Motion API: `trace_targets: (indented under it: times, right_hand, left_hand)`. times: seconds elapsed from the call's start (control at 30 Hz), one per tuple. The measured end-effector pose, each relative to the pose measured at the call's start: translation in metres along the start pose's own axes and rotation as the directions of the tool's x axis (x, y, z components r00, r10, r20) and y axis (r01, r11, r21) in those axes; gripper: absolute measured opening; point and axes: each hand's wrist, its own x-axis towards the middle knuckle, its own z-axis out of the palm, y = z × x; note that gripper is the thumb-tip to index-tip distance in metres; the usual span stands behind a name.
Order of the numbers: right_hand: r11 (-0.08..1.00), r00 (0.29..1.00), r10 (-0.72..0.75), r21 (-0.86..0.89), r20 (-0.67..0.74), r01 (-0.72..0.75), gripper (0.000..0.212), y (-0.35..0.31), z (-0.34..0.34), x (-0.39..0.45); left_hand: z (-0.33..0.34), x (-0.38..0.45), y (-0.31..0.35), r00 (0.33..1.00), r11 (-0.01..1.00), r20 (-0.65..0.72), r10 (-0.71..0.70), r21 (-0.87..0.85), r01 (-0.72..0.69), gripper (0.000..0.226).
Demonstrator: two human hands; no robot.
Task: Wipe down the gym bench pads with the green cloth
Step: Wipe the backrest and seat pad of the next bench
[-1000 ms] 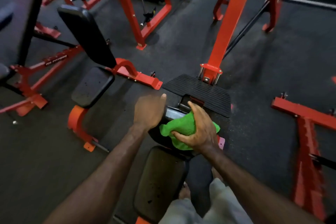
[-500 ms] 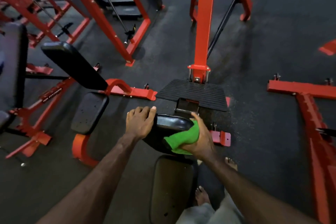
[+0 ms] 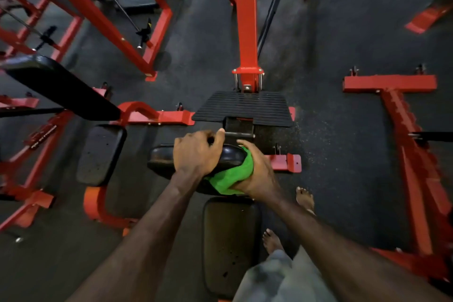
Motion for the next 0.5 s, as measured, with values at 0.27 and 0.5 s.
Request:
trace_targets:
  times: [0.27,0.5]
  right_hand:
    - [0.996,0.995,-0.017,0.087,-0.100,0.026,0.100,0.046,0.027,-0.004]
    - [0.986,0.985,-0.154,0.046,-0.083,0.158,0.098,0.057,0.025,0.003]
  left_hand:
    - [0.002,-0.010,0.003,0.986,0.998,-0.161,-0.031,-0.062,0.021,0.040]
    - [0.007,-0.012,0.005,0.968,0.986,-0.228,-0.101,-0.155,0.067,0.033]
